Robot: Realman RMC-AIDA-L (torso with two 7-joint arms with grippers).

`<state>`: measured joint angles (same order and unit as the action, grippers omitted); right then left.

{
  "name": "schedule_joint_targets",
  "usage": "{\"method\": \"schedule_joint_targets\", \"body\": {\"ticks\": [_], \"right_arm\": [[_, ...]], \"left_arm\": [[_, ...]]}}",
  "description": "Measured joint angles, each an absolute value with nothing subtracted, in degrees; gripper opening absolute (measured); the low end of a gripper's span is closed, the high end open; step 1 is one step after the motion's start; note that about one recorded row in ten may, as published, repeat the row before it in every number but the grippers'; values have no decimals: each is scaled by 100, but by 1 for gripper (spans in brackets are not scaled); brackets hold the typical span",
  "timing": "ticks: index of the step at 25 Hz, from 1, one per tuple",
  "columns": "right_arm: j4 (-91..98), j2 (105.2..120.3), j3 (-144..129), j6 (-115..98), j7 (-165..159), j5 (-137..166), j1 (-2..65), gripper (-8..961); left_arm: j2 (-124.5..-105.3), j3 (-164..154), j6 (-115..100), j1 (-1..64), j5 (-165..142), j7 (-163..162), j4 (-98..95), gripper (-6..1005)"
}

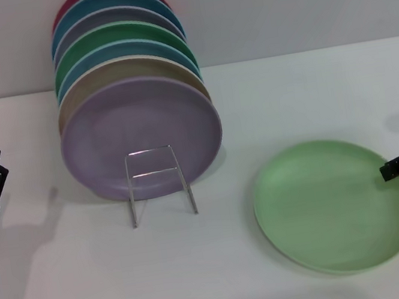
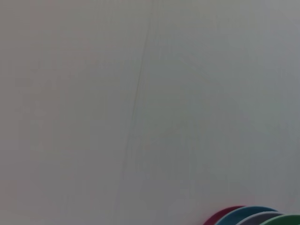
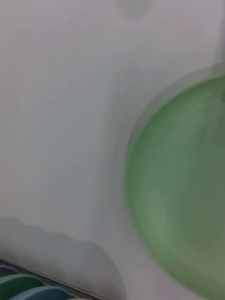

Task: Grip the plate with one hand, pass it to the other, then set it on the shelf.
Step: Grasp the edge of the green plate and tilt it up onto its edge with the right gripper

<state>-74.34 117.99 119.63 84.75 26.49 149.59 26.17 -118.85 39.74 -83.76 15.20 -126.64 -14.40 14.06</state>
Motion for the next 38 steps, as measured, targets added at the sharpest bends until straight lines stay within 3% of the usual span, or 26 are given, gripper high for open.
{"method": "schedule_joint_targets", "body": {"ticks": [23, 33, 38], "right_arm": [[-6857, 11821, 11918, 8202, 2642, 15232, 2801, 630], [-6784, 11822, 11912, 8193, 2637, 15249, 2804, 215], [-6783, 11834, 11905, 8182, 2643, 15249, 2789, 216]], "left_arm": [[-11874, 4036, -8392, 1529, -12665, -1432, 1406, 807], [-11874, 4043, -8394, 1528, -12665, -1432, 1389, 804], [-11873, 4043, -8393, 1507, -12664, -1432, 1396, 802]]}}
